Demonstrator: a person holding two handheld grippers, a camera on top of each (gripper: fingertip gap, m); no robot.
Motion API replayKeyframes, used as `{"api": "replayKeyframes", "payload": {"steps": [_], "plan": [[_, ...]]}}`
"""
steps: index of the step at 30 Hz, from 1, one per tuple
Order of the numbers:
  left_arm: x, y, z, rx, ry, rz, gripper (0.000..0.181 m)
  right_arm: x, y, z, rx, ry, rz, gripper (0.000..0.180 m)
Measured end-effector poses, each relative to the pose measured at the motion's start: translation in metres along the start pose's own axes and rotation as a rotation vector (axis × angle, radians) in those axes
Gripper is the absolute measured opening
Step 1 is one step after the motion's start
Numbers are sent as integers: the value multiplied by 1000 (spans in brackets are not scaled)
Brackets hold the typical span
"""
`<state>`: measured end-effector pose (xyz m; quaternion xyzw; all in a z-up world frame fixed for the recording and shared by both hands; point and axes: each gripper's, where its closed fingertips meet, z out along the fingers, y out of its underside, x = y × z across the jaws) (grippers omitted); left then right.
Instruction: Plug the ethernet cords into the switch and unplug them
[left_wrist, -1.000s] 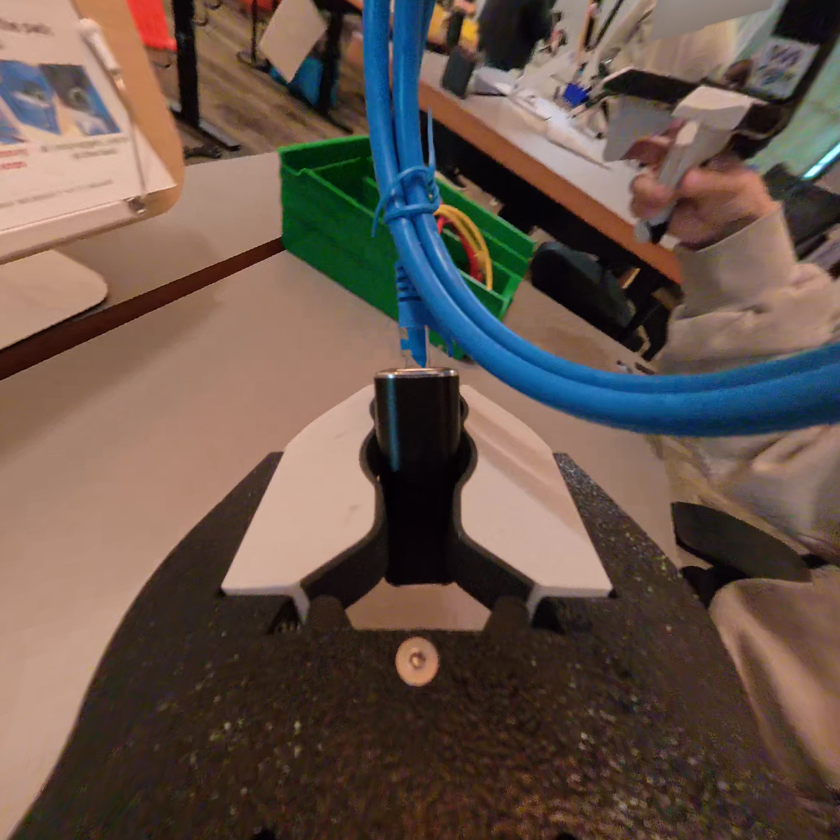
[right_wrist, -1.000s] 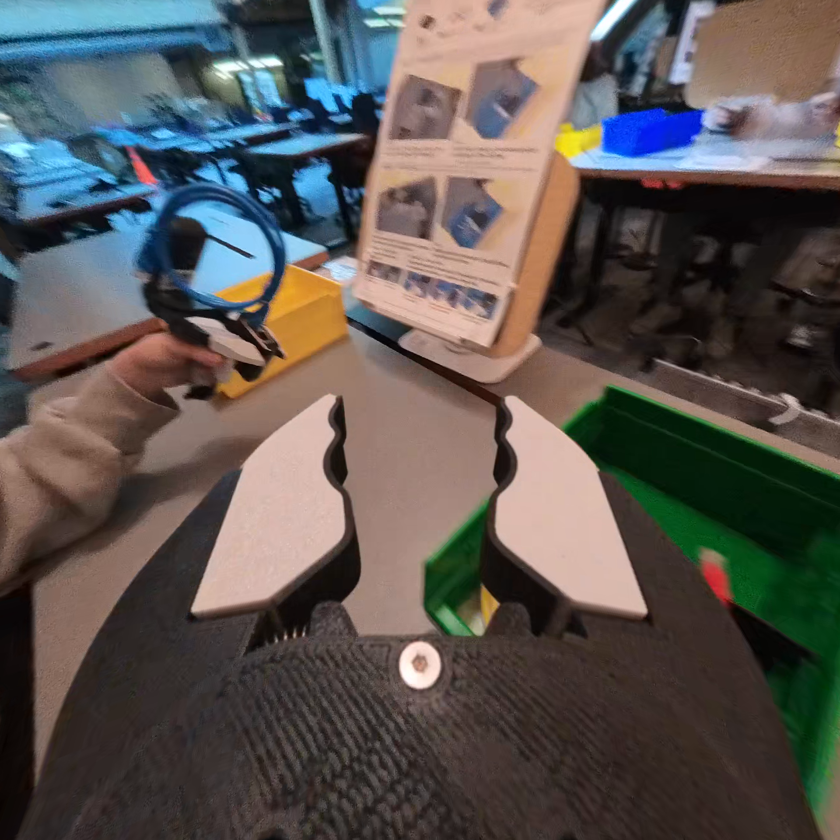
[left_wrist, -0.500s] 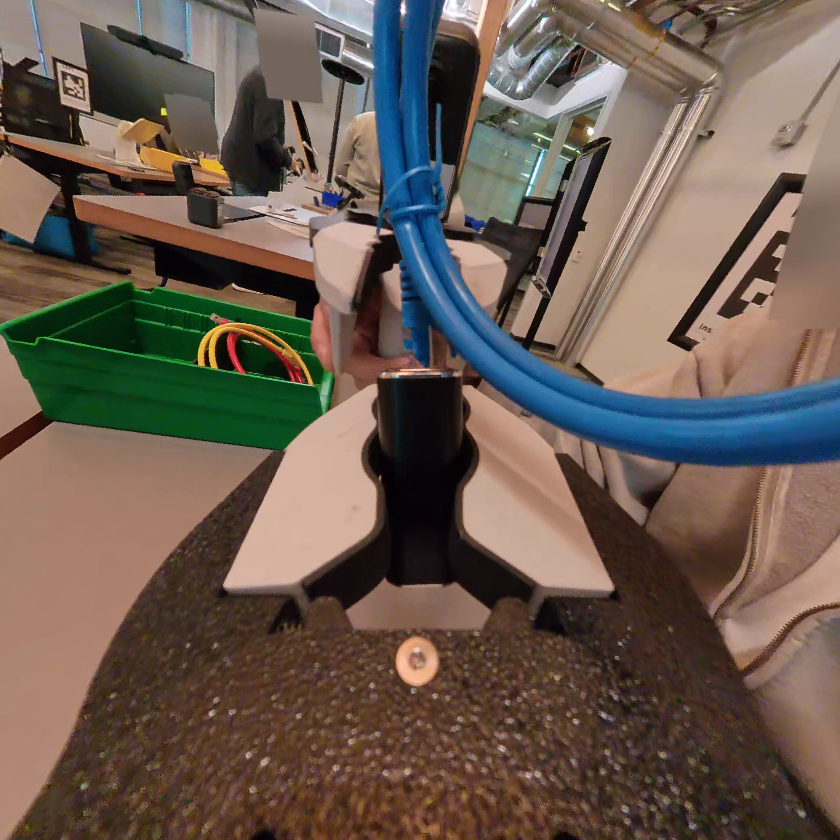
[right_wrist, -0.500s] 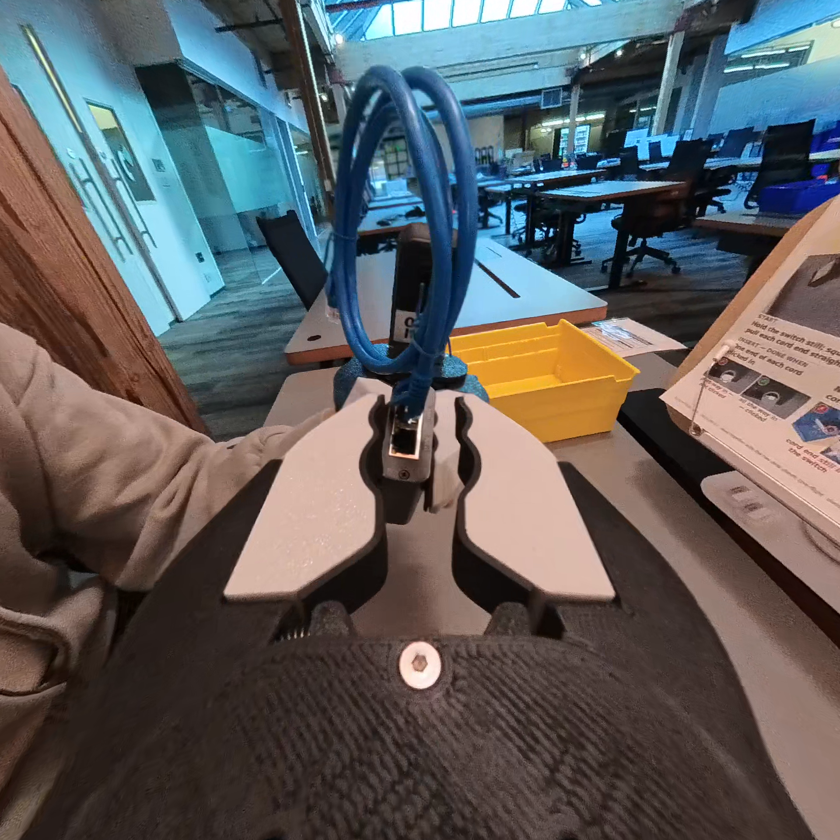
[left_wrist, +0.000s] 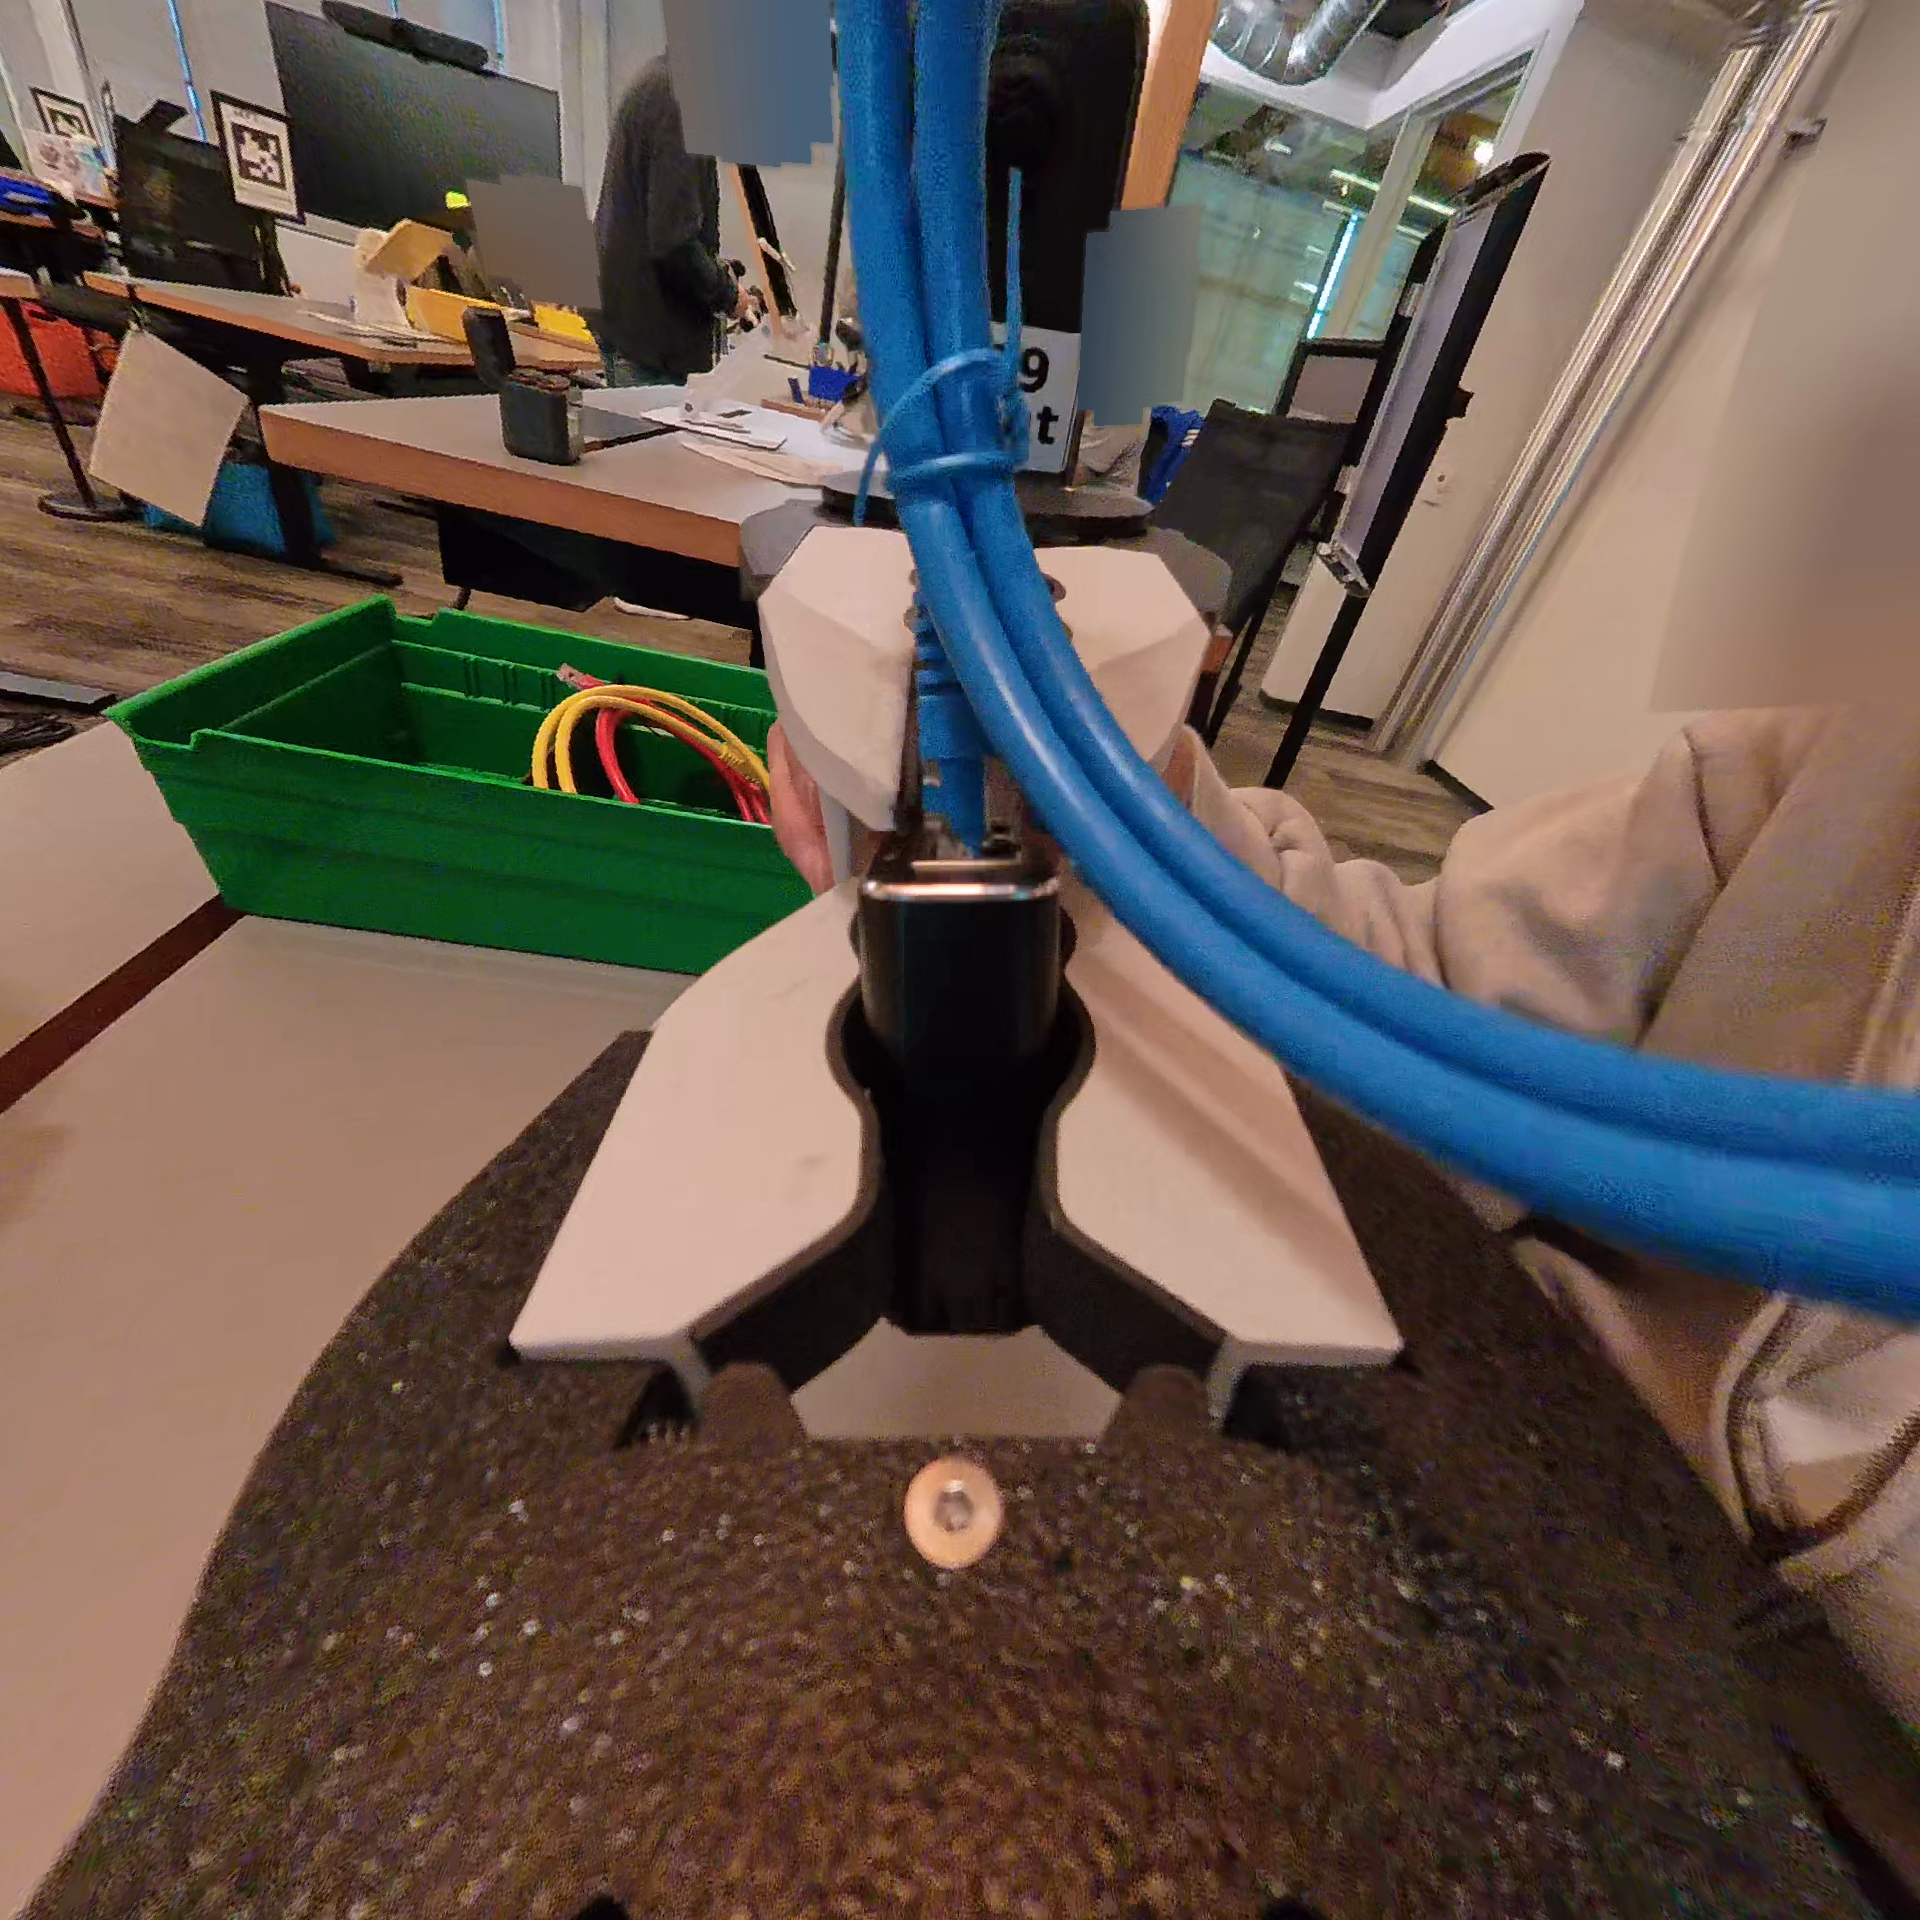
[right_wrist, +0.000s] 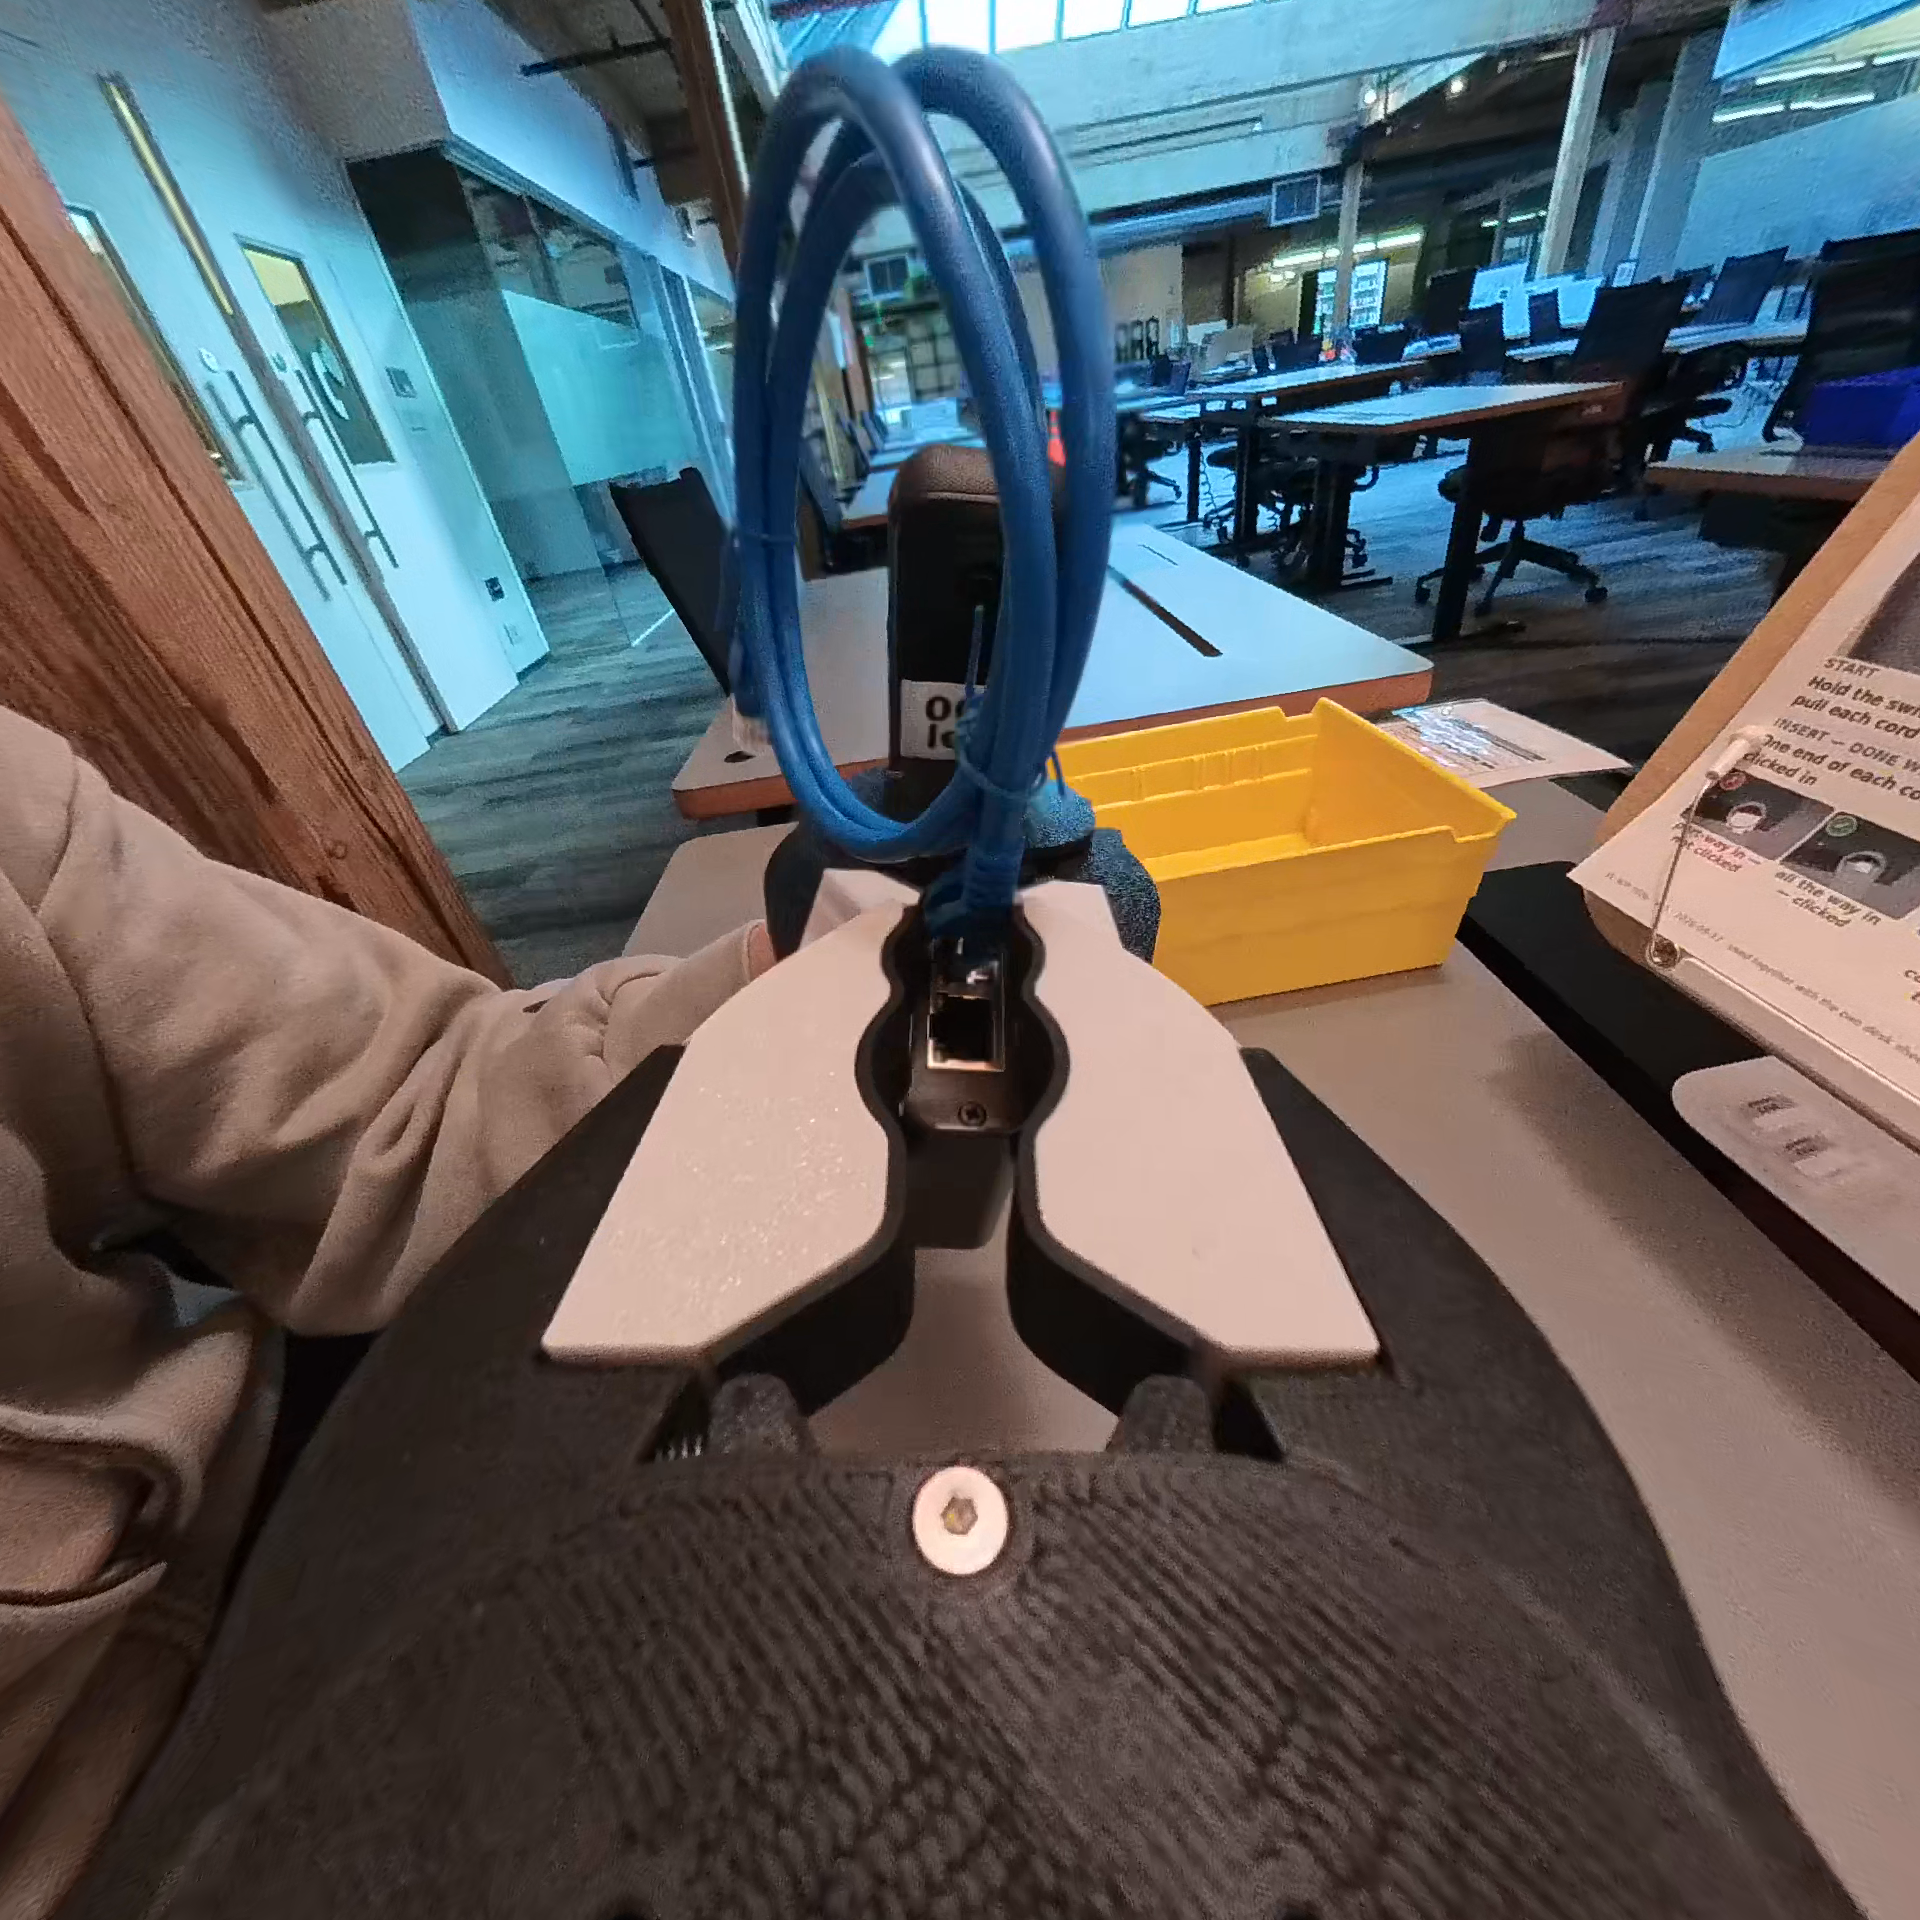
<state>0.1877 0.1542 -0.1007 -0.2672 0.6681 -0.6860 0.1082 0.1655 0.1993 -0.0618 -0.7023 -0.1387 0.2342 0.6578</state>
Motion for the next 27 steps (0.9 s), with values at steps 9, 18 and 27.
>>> {"api": "replayKeyframes", "payload": {"steps": [9, 18, 27], "plan": [[-8, 2, -2, -14, -51, 11, 26, 6, 5, -3, 11, 34, -7, 14], [-20, 11, -6, -58, -94, -70, 27, 19, 14, -2, -5, 75, 48, 14], [-26, 13, 0, -25, -98, -106, 27, 27, 16, -7, 11, 87, 63, 14]]}}
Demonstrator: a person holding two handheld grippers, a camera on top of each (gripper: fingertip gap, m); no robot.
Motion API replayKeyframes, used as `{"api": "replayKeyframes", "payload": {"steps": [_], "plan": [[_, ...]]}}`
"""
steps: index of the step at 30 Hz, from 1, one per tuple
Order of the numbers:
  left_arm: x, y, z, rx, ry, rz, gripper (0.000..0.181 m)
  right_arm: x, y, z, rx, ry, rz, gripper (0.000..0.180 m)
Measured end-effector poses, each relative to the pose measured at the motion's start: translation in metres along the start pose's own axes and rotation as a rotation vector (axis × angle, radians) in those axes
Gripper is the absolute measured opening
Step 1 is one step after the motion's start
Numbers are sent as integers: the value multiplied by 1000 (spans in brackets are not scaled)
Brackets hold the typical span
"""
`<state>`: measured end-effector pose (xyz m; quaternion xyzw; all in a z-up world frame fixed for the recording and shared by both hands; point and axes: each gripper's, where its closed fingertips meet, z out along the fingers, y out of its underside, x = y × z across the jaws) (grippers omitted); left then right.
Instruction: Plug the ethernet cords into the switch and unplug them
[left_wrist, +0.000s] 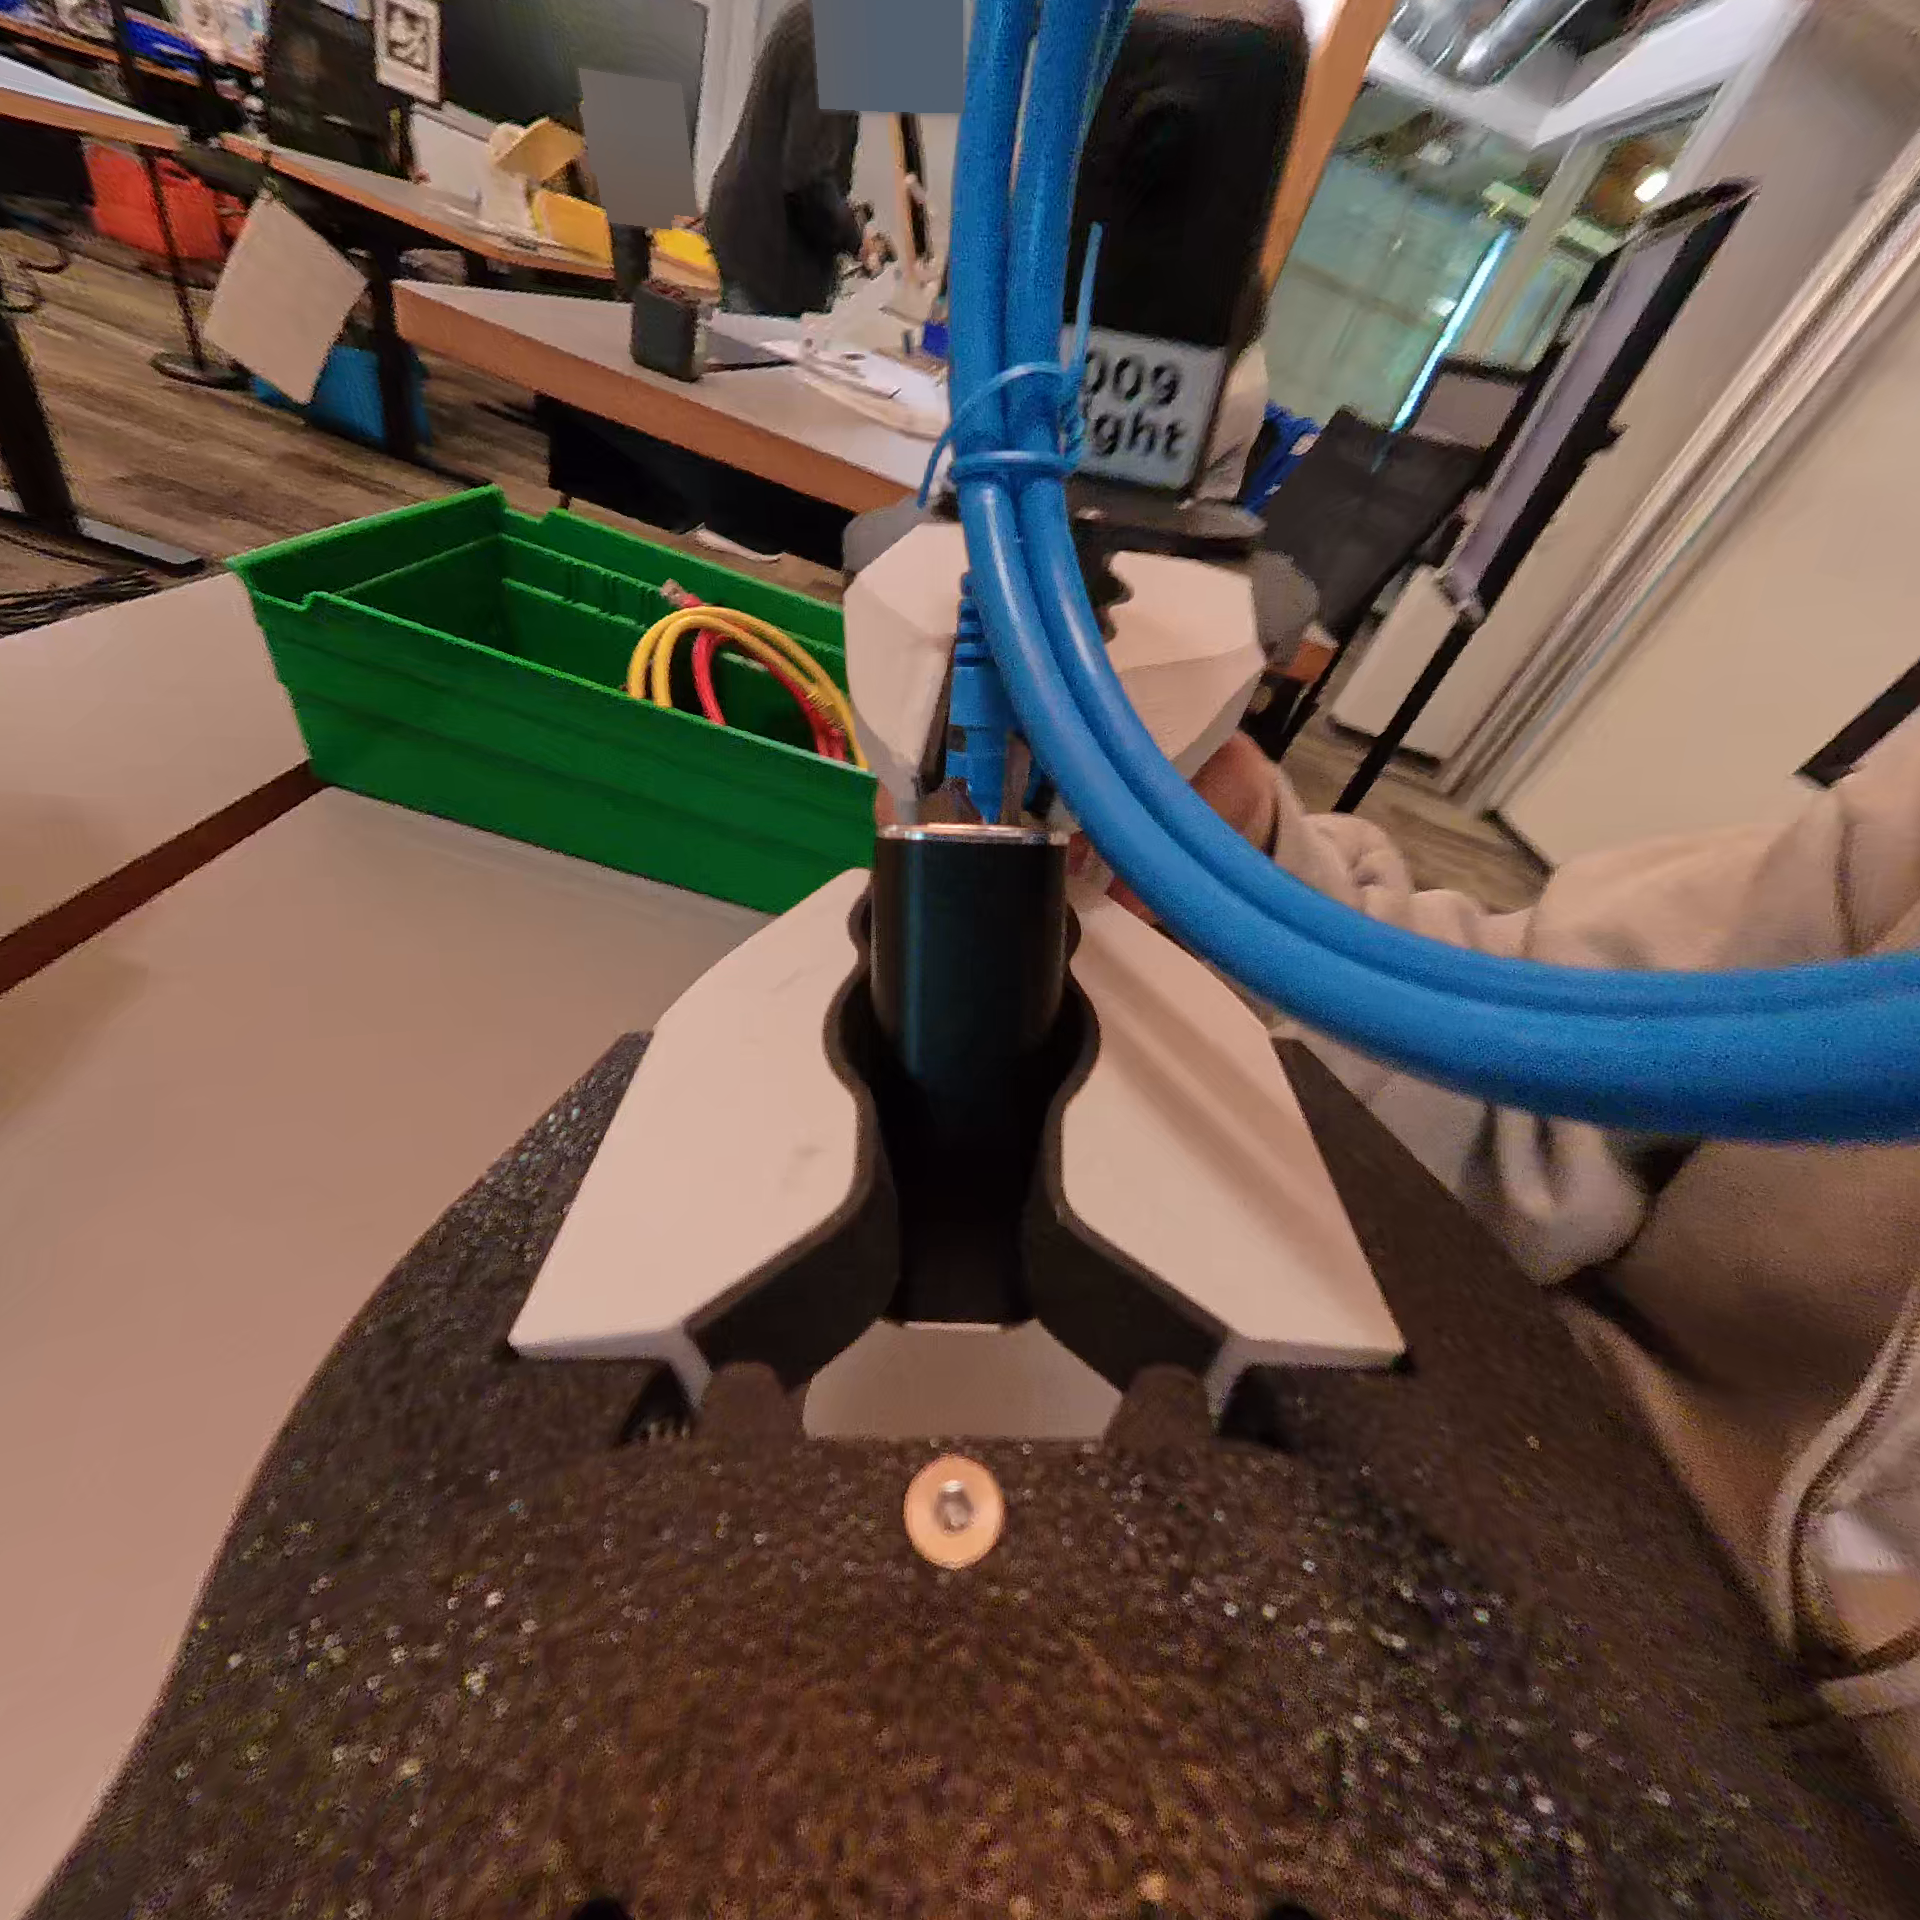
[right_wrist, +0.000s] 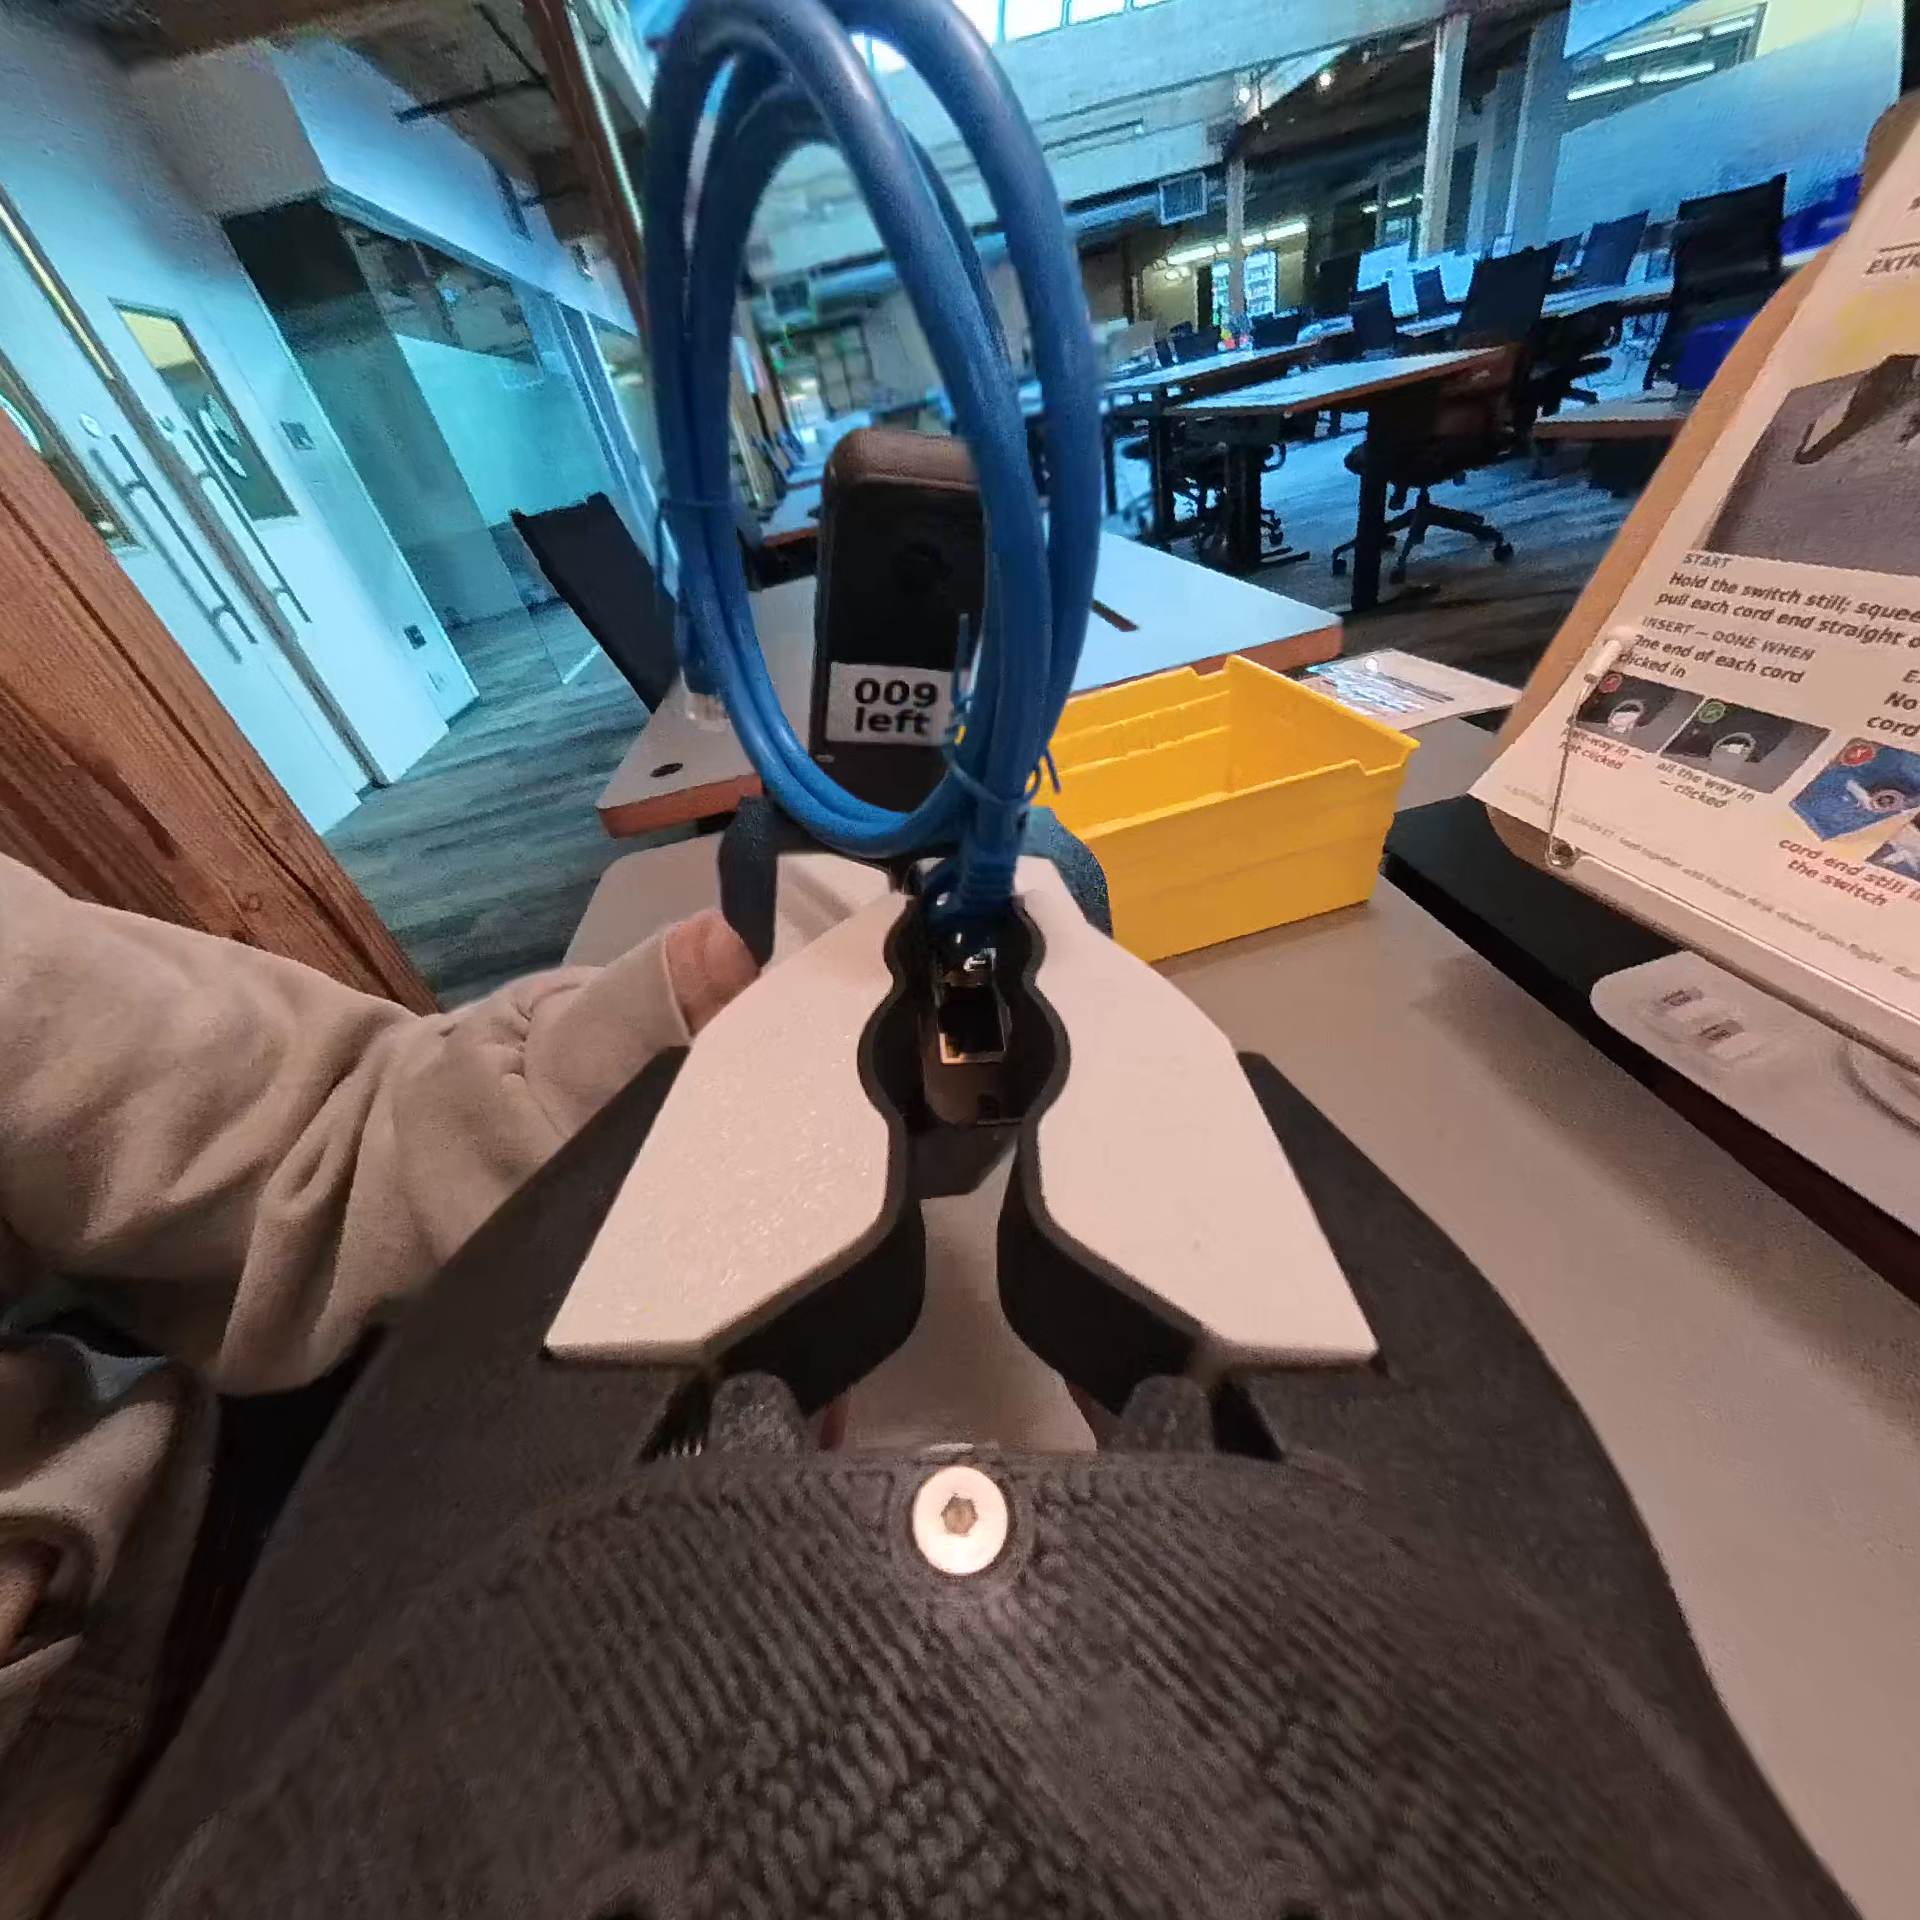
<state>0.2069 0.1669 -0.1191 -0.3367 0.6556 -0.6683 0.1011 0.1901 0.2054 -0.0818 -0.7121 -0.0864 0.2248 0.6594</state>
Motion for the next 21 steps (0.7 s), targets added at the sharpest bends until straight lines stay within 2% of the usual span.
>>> {"api": "replayKeyframes", "payload": {"steps": [3, 5, 7, 10, 16, 21], "plan": [[5, 1, -1, -11, 24, 17, 27, -5, 0, 0, -41, 6, -46, 13], [11, -1, 0, 28, 109, -40, 27, -6, 0, -1, -45, 5, -48, 13], [12, -1, 1, 60, 155, -72, 27, -4, 0, 0, -7, -27, 20, 13], [3, 3, -2, -3, 50, -9, 27, -1, 3, 1, 7, -44, 65, 13], [16, 4, -3, 36, 240, -188, 27, -1, 7, 2, -73, 23, -63, 14], [15, 4, -4, 19, 192, -120, 28, -4, 5, 3, -72, 23, -81, 13]]}}
